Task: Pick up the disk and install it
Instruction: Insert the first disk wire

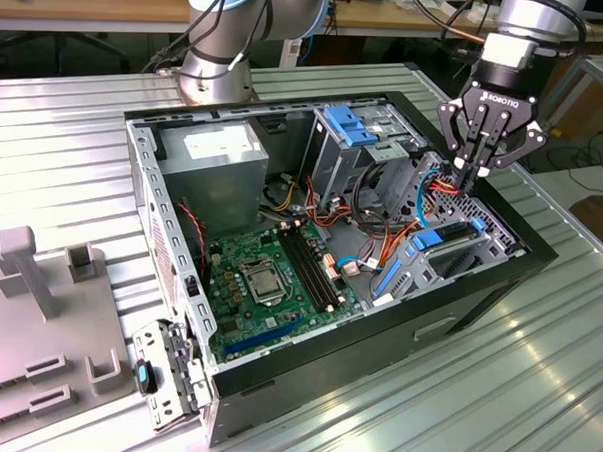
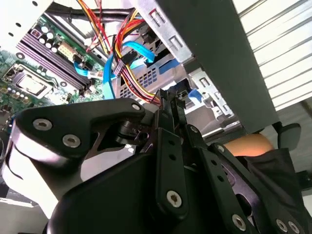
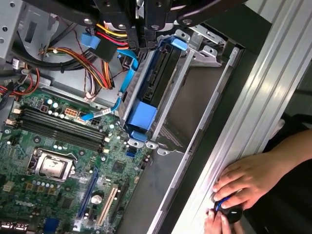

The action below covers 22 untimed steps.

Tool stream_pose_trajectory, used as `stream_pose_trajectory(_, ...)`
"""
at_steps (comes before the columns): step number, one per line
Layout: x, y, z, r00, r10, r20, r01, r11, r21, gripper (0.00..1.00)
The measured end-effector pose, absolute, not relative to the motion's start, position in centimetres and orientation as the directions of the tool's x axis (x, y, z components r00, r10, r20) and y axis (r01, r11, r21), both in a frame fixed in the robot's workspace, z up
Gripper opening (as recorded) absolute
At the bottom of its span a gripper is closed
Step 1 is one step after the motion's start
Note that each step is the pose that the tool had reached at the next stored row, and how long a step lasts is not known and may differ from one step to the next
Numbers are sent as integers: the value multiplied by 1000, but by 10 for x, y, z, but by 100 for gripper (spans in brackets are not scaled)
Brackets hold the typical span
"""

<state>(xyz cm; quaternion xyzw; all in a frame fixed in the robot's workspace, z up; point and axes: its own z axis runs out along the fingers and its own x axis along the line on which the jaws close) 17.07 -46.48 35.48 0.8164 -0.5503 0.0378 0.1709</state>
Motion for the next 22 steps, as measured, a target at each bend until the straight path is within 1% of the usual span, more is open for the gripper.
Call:
stream_pose_trajectory(15, 185, -464, 353, 223, -942, 250, -957, -164, 237, 16)
stream_pose_trajectory(22, 185, -469, 353, 211, -945, 251, -960, -152, 234, 16)
